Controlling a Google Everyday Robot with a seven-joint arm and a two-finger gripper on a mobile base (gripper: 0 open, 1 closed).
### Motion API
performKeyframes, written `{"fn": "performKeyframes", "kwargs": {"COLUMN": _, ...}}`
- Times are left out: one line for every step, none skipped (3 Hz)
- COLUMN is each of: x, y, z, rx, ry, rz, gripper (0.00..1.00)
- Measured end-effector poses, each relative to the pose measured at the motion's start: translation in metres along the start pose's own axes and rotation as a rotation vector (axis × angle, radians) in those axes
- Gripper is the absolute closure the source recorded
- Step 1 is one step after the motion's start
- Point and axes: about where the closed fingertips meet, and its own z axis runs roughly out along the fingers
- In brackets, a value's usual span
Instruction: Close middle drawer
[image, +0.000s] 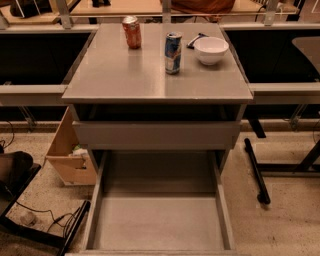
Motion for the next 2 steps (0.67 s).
{"fn": "performKeyframes", "kwargs": {"x": 0.0, "y": 0.0, "z": 0.0, "rx": 0.0, "ry": 0.0, "rz": 0.0, "gripper": 1.0}}
{"fn": "performKeyframes", "kwargs": {"x": -0.01, "y": -0.012, "z": 0.004, "rx": 0.022, "ry": -0.031, "rz": -0.019, "gripper": 1.0}}
